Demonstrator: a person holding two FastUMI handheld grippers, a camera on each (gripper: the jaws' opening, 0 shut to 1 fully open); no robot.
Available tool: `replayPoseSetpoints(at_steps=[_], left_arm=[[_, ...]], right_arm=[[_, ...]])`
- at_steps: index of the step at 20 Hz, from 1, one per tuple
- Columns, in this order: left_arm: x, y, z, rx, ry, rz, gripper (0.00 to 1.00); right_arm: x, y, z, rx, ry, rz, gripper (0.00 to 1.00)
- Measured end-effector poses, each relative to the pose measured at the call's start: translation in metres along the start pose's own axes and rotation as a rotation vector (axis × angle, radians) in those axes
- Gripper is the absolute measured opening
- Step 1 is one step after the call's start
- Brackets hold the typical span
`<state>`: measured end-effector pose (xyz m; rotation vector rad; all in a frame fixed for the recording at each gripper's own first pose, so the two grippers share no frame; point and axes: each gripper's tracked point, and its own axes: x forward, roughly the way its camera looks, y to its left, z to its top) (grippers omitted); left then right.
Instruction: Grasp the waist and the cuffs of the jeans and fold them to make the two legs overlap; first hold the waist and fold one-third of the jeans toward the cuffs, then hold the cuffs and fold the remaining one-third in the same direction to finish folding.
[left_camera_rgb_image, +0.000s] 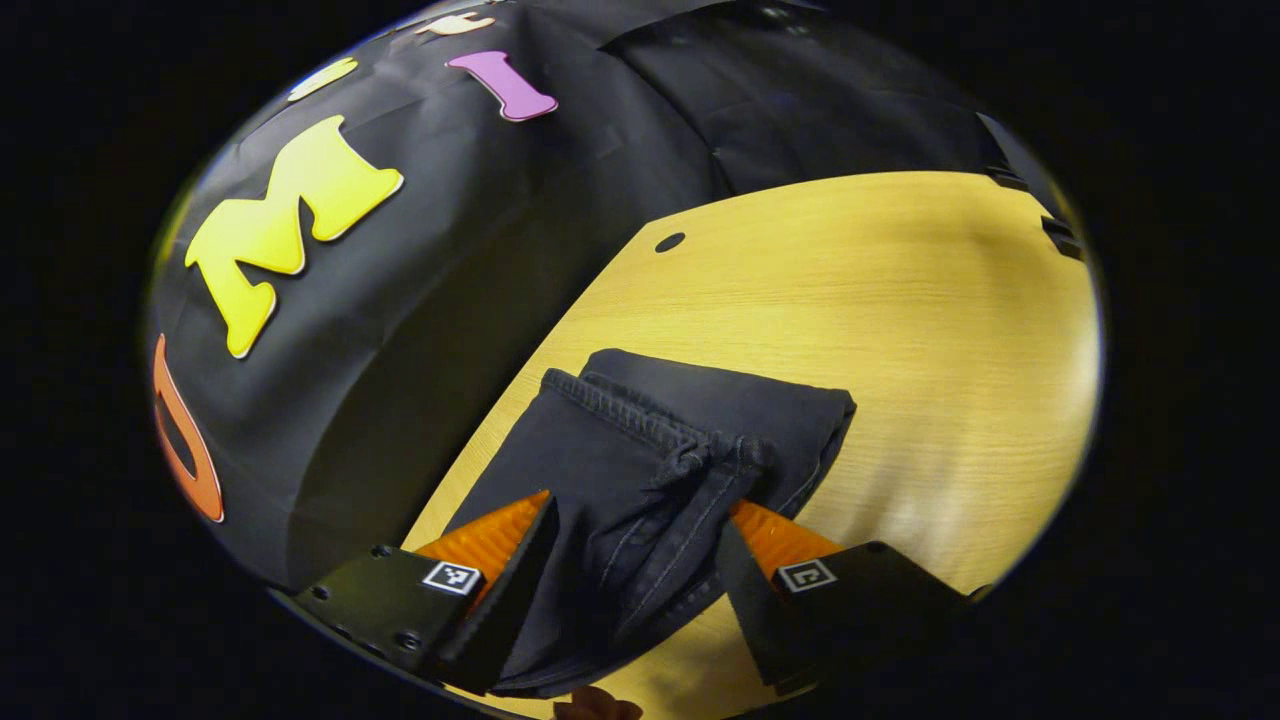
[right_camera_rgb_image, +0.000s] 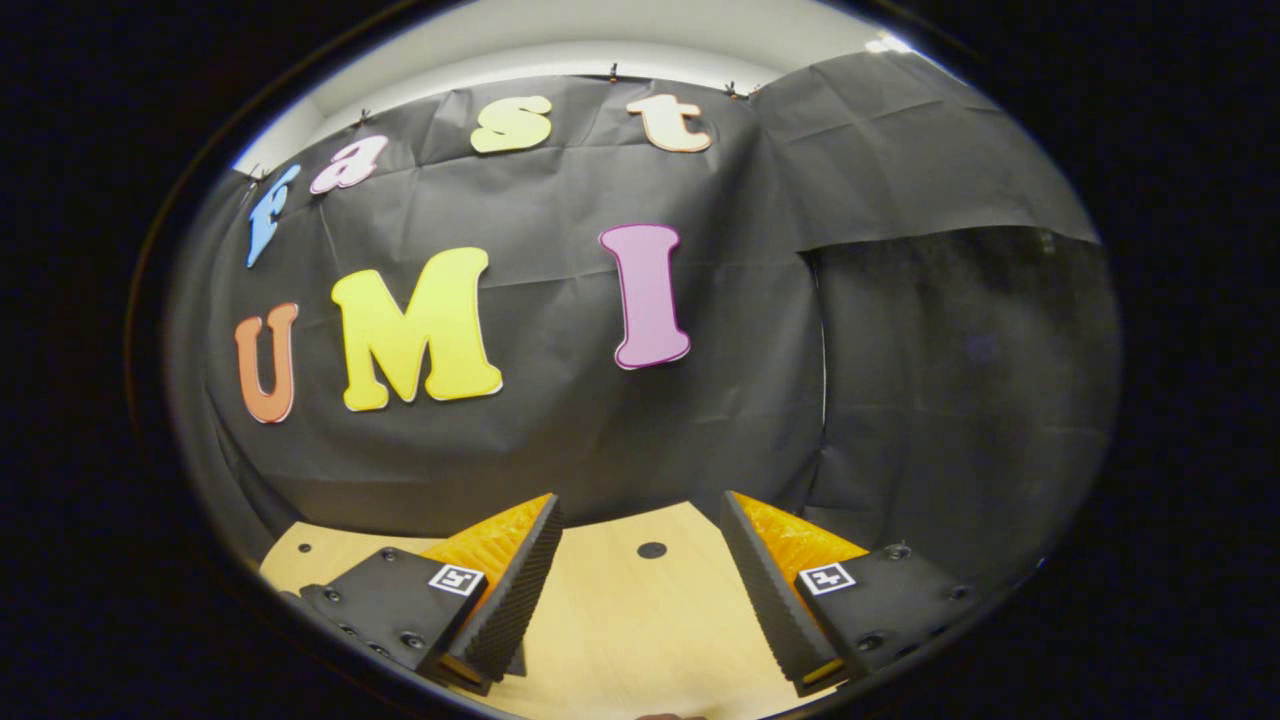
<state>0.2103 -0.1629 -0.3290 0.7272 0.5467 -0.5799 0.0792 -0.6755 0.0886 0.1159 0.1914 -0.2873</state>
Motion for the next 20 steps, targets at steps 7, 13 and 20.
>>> replayPoseSetpoints(at_steps=[7, 13, 20], left_arm=[[-0.037, 0.013, 0.037, -0.201, -0.103, 0.030, 1.00], [-0.092, 0.057, 0.064, -0.451, -0.223, 0.105, 0.99], [-0.181, 0.131, 0.056, -0.706, -0.320, 0.321, 1.00]], right_arm=[[0.005, 0.022, -0.002, -0.024, 0.001, 0.037, 0.97], [0.009, 0.045, -0.005, -0.038, 0.003, 0.078, 0.97], [0.012, 0.095, -0.010, -0.054, 0.005, 0.163, 0.98]])
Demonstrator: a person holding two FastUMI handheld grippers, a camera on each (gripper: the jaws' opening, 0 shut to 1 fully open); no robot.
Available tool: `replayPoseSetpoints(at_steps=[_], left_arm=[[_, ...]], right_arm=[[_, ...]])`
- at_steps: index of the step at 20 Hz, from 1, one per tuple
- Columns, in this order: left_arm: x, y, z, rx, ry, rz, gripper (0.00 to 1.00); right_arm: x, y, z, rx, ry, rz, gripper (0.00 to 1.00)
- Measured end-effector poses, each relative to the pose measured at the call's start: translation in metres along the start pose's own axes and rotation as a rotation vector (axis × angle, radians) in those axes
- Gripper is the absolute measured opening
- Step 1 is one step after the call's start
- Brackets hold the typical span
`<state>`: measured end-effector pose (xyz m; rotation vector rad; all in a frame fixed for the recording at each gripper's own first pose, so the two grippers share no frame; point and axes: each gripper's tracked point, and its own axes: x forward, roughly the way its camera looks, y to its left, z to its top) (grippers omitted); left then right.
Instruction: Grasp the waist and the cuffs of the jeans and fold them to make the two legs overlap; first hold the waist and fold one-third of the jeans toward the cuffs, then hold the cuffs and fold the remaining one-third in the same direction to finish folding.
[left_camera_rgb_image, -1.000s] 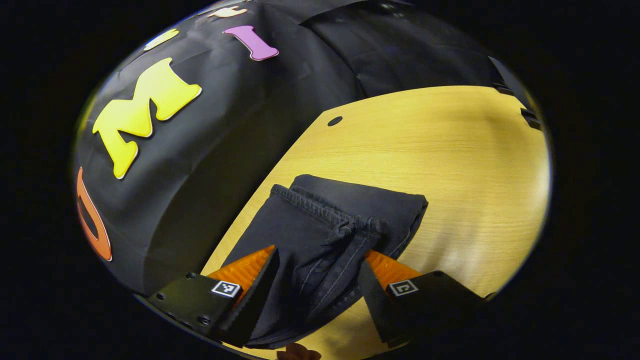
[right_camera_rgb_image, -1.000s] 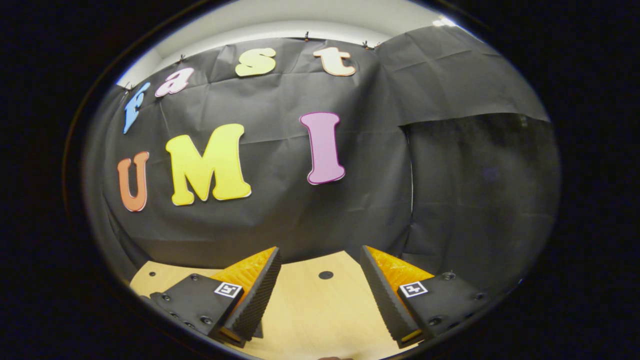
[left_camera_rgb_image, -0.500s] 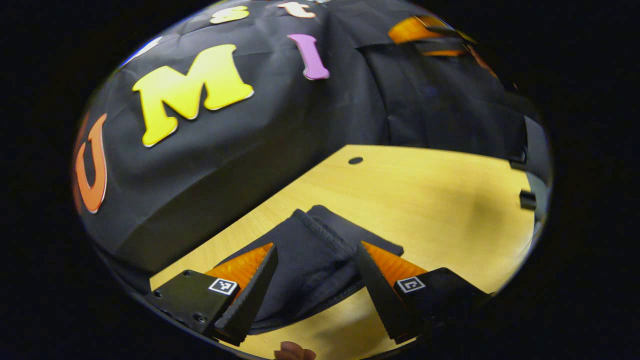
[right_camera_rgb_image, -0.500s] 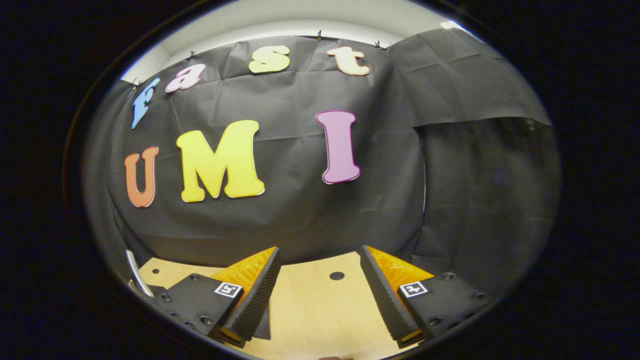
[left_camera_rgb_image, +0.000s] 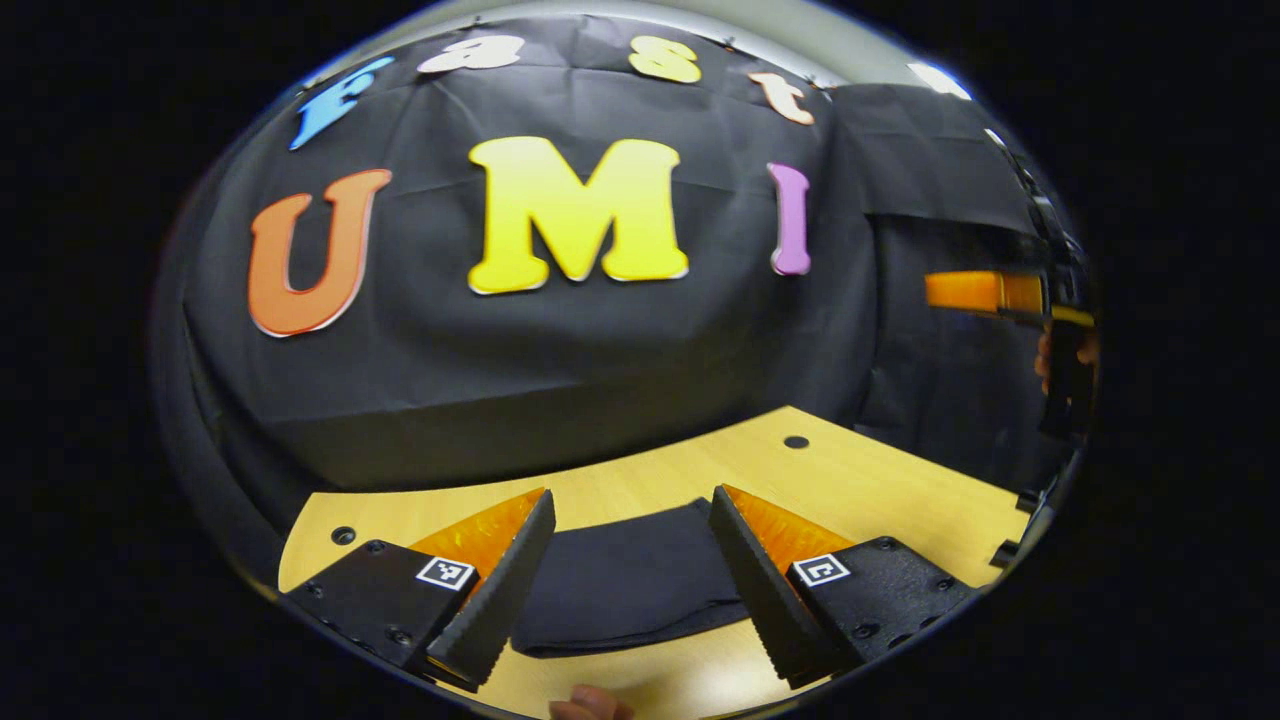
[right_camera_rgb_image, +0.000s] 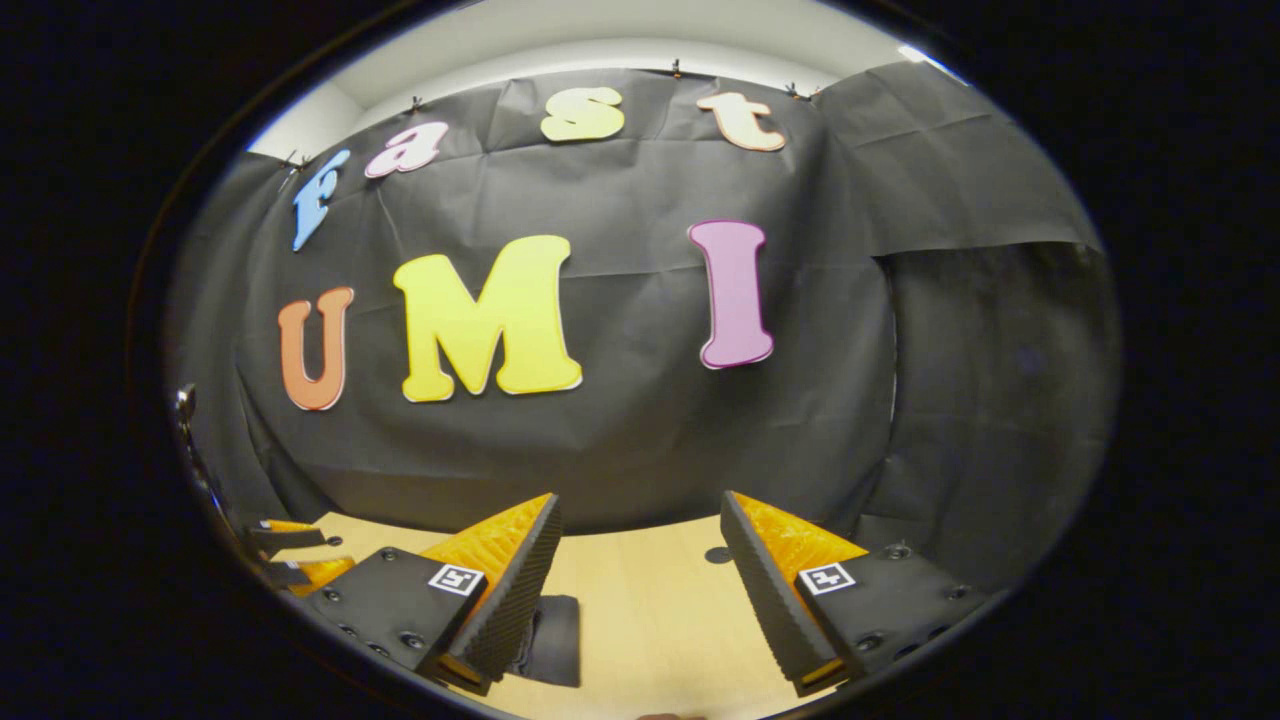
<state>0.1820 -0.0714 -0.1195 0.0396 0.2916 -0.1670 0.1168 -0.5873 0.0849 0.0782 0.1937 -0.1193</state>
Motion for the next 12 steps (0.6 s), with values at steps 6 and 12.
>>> replayPoseSetpoints(at_steps=[6, 12], left_arm=[[-0.038, 0.094, 0.031, -0.075, -0.072, 0.183, 0.99], [-0.073, 0.148, 0.057, -0.078, -0.147, 0.286, 1.00]], right_arm=[[0.012, 0.052, -0.001, -0.029, -0.001, 0.080, 0.97], [0.020, 0.108, -0.004, -0.052, -0.009, 0.146, 0.97]])
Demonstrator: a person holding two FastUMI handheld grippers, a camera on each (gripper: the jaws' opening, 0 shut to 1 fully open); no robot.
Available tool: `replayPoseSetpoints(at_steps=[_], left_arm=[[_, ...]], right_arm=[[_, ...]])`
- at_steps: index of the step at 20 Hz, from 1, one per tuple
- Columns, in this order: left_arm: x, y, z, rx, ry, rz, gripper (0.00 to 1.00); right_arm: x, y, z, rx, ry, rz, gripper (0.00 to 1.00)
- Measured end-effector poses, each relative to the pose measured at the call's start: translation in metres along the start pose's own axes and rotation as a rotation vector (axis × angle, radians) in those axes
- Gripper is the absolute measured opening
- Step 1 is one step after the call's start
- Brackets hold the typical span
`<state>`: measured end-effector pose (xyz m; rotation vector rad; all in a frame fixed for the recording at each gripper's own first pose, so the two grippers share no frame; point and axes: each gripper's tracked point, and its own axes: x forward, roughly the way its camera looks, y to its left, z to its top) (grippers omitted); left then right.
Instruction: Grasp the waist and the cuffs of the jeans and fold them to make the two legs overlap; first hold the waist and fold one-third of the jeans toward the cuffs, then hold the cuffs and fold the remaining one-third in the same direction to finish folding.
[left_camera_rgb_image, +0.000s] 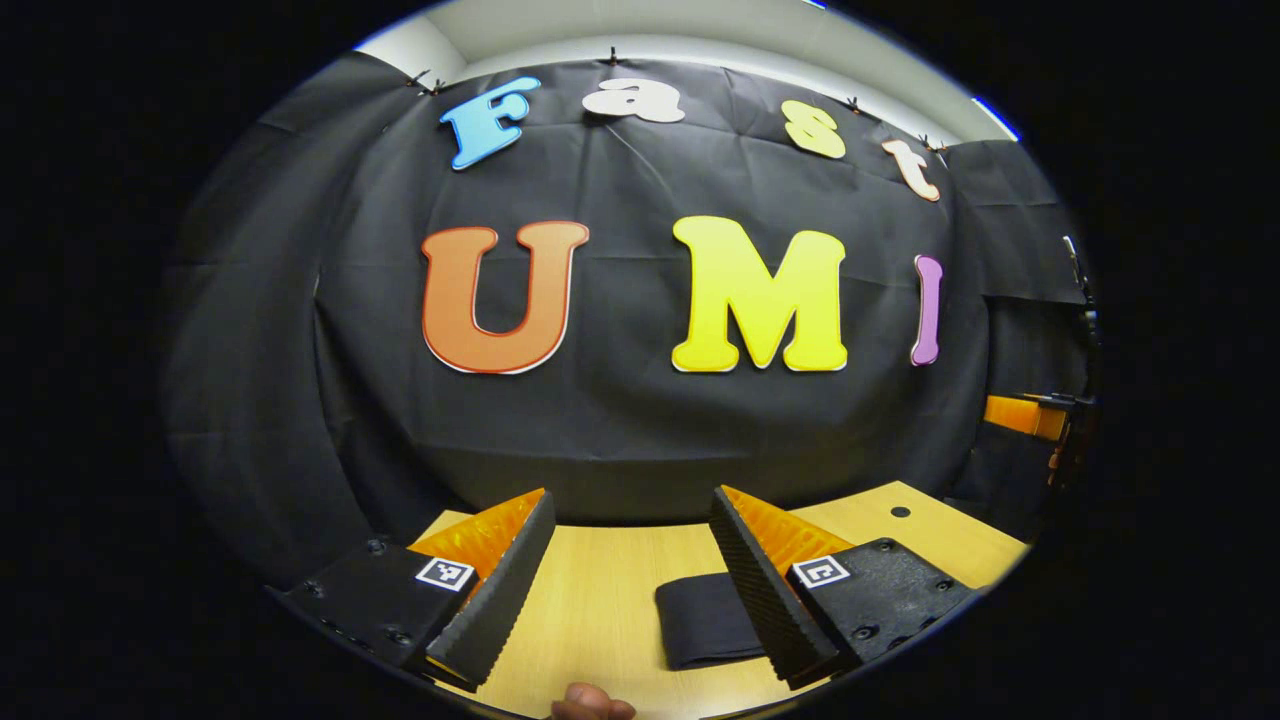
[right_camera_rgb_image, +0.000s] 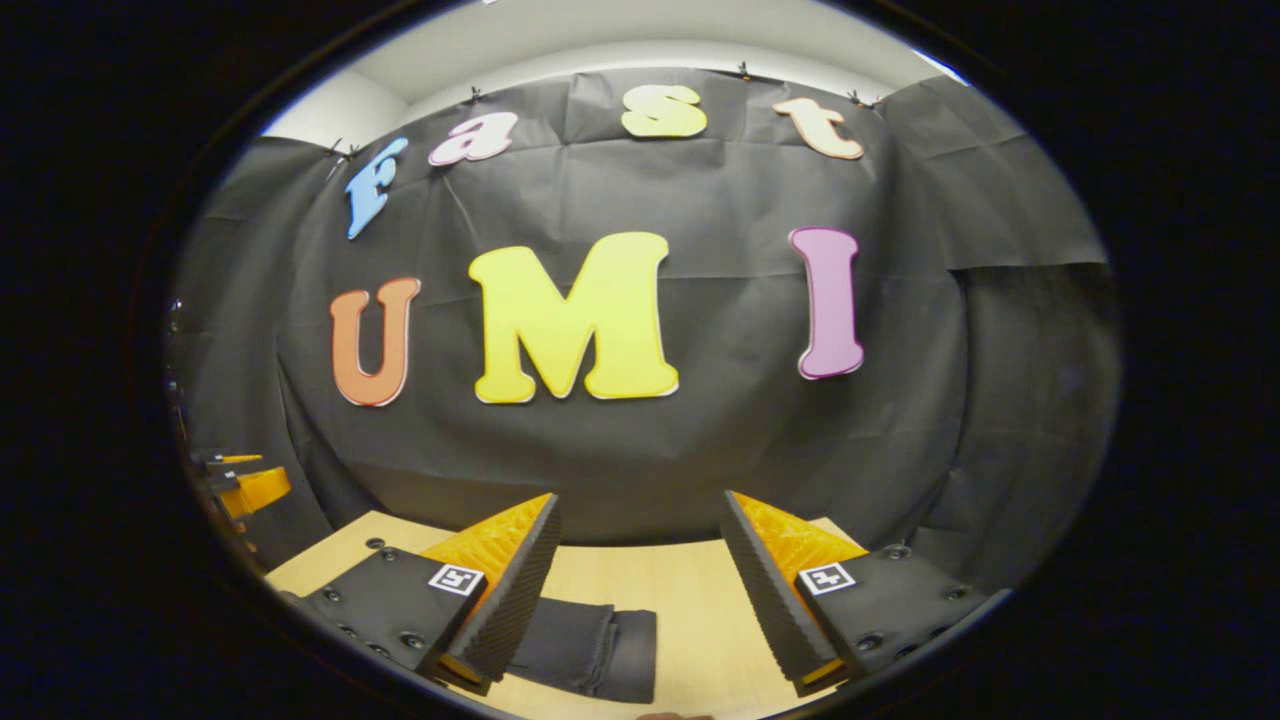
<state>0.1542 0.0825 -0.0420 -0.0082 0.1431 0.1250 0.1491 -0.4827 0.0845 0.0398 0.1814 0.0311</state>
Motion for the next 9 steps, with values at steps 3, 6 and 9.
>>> replayPoseSetpoints(at_steps=[3, 6, 9], left_arm=[[-0.005, 0.012, 0.006, 0.014, -0.013, 0.014, 0.99], [-0.005, 0.017, 0.006, 0.023, -0.013, 0.010, 0.99], [-0.005, 0.017, 0.007, 0.017, -0.015, 0.001, 1.00]], right_arm=[[0.004, 0.018, 0.003, -0.010, -0.011, 0.010, 0.97], [0.007, 0.031, -0.001, -0.011, -0.007, 0.022, 0.97], [0.006, 0.036, -0.002, -0.009, -0.008, 0.021, 0.97]])
